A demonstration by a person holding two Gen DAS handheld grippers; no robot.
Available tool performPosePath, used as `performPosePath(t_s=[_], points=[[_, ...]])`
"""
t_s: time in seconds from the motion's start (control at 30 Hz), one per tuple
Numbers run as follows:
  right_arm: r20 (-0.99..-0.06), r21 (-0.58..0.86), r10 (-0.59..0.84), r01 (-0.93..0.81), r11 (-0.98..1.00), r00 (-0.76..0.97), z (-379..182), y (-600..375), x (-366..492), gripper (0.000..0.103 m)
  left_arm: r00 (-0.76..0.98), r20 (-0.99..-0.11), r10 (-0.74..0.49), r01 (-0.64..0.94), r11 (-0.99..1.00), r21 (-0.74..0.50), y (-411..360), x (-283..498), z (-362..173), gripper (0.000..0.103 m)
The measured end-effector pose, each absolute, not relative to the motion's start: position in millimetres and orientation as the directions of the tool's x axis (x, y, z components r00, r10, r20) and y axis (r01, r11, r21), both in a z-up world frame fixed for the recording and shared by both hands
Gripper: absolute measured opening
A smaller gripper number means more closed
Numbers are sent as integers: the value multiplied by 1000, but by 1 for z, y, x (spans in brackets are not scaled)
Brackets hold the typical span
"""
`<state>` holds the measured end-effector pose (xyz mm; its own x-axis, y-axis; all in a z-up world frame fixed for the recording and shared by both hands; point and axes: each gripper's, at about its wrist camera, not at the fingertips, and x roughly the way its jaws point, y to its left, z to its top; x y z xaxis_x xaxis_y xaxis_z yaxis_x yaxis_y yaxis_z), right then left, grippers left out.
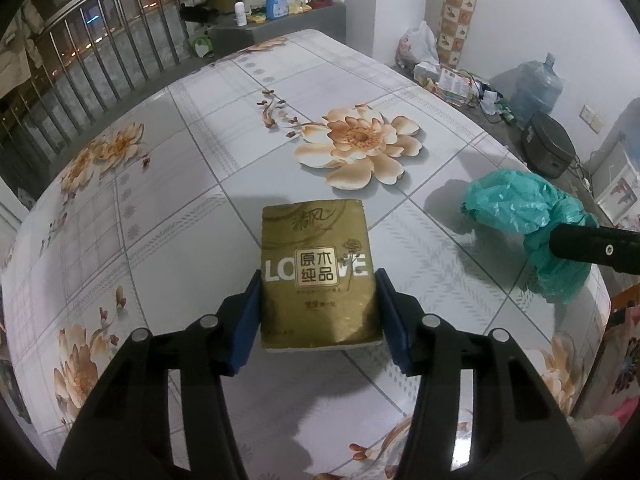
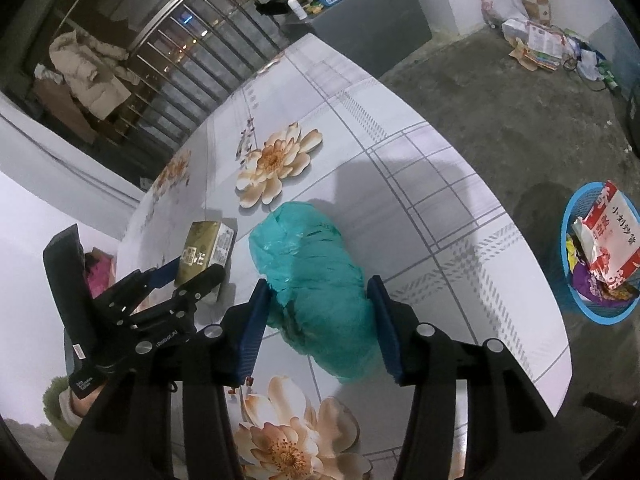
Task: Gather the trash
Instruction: 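Carry teal bag and tissue pack over the wastebasket and open both tools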
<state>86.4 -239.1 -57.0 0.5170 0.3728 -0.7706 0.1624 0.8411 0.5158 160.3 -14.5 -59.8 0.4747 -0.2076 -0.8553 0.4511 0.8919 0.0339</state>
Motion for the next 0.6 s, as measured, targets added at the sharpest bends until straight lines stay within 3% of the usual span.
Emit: performPosePath(t_s=[0.37,0.6], points=[[-737,540,367,167,825,568,-45,-254,76,48,517,-828,-219,447,894,42,-8,154,-42,50],[-674,577,293,235,782,678,-19,-304,44,48,540,-789,-293,484,875,6,-15,153,-9,50]])
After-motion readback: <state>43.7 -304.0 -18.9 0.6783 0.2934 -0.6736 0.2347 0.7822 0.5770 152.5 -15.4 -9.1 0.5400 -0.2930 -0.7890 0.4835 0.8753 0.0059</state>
